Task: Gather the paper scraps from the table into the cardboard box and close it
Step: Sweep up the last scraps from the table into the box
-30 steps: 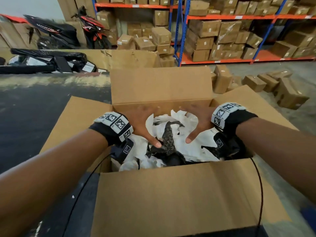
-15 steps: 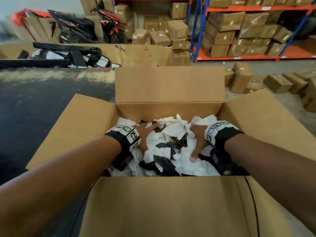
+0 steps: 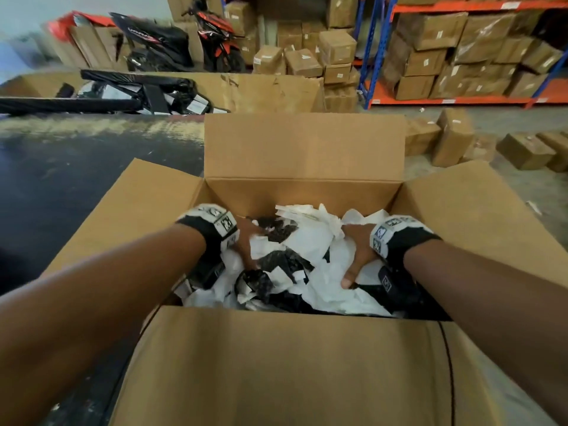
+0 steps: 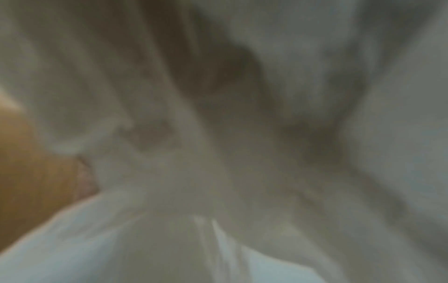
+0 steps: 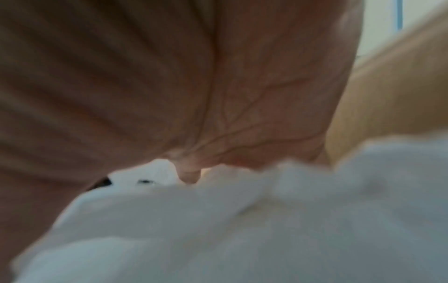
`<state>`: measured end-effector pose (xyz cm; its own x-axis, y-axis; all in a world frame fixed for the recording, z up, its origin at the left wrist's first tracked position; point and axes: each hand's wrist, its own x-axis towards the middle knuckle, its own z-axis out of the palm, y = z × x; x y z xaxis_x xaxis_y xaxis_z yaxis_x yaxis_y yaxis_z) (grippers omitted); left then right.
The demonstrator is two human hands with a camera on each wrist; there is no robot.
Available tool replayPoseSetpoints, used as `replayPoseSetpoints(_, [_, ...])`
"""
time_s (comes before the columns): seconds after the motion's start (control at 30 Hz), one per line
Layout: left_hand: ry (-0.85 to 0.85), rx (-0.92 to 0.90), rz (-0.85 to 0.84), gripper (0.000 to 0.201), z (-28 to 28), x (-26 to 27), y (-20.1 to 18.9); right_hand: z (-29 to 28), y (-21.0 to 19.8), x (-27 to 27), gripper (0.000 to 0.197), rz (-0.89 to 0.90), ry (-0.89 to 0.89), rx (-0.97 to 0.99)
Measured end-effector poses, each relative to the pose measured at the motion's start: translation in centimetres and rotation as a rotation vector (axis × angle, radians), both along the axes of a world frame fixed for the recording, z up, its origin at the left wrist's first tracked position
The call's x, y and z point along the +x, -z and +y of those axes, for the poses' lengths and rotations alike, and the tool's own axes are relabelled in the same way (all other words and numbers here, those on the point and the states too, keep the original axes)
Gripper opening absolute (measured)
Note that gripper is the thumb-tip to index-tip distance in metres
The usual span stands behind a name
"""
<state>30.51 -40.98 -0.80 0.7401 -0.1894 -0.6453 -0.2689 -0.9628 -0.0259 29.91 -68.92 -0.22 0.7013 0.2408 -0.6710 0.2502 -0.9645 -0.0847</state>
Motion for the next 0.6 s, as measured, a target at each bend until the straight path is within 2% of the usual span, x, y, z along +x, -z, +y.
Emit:
replayPoseSetpoints(0.03, [-0.092,-0.07,0.008,0.098,0.0,-0.3,-2.6,-0.4,-0.8,0.7,0.143,0.003,-0.004,0.055])
replayPoseSetpoints(0.1, [-0.177,-0.151,-0.081,0.092,0.4,-0.2,-6.2,-1.0,-2.5,1.4,0.138,-0.03,0.006,0.153])
replayPoseSetpoints(0.17, [-0.135,-0.225,-0.205,0.088,0.6,-0.3,-7.5,-0.9,-3.0,1.1,0.122,-0.063,0.008,0.181])
replayPoseSetpoints(0.2, [-0.121,-0.261,-0.245,0.082,0.8,-0.4,-7.0,-0.7,-2.8,0.8,0.114,-0.072,0.013,0.163])
replayPoseSetpoints(0.27, [-0.103,-0.324,-0.2,0.067,0.0,-1.3,-5.9,-0.4,-1.9,-0.1,0.105,-0.097,0.023,0.076])
replayPoseSetpoints(0.33, [-0.065,-0.224,-0.096,0.066,-1.1,-2.7,-4.5,0.0,-0.9,-1.1,0.099,-0.103,0.008,0.03])
replayPoseSetpoints(0.4, [-0.055,-0.127,-0.068,0.066,-1.7,-3.7,-3.7,0.1,-1.0,-1.7,0.102,-0.106,-0.015,0.022])
replayPoseSetpoints(0.53, [-0.11,-0.283,-0.214,0.051,-1.4,-3.9,-6.0,-0.3,-3.4,-2.0,0.117,-0.147,0.04,0.086])
replayPoseSetpoints(0.6, [-0.125,-0.338,-0.266,0.055,-0.8,-4.3,-7.7,-1.0,-5.3,-2.3,0.11,-0.192,0.063,0.159])
